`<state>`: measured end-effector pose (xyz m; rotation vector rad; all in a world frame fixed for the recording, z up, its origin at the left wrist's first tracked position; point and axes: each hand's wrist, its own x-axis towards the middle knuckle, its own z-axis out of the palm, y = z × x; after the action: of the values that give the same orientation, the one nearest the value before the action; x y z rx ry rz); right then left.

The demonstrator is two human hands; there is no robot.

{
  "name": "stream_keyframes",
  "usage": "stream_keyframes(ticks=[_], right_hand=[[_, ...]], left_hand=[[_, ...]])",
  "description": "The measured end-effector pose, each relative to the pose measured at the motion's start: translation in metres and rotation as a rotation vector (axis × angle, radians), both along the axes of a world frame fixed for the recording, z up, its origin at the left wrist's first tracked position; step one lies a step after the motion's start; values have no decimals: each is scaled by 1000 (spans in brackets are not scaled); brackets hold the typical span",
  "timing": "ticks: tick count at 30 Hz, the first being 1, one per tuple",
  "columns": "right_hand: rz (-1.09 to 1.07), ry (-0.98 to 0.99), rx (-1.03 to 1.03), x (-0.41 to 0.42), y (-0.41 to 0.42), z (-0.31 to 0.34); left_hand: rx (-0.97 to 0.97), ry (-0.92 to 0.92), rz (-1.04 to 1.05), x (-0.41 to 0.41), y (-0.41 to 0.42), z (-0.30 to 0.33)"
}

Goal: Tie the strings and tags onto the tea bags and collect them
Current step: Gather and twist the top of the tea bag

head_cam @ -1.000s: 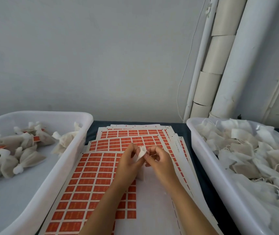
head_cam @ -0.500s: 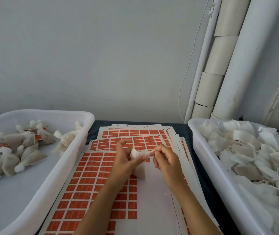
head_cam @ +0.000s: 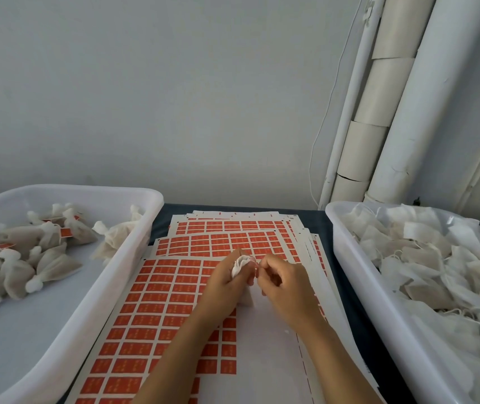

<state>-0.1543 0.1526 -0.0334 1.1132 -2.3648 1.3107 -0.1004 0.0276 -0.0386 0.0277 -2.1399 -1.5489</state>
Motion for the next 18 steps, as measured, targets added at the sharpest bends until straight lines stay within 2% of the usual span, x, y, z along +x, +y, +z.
stream_keyframes(ticks=[5, 11, 14, 18], right_hand=[[-98, 32, -17, -4, 2, 0], [-139, 0, -13, -5, 4, -2], [-212, -30, -70, -8, 5, -1], [-289, -70, -96, -10, 5, -2]], left_hand=[[79, -97, -48, 5, -3, 1], [72, -34, 52, 4, -1, 4], [148, -11, 127, 5, -3, 5], [176, -35, 100, 4, -3, 5]])
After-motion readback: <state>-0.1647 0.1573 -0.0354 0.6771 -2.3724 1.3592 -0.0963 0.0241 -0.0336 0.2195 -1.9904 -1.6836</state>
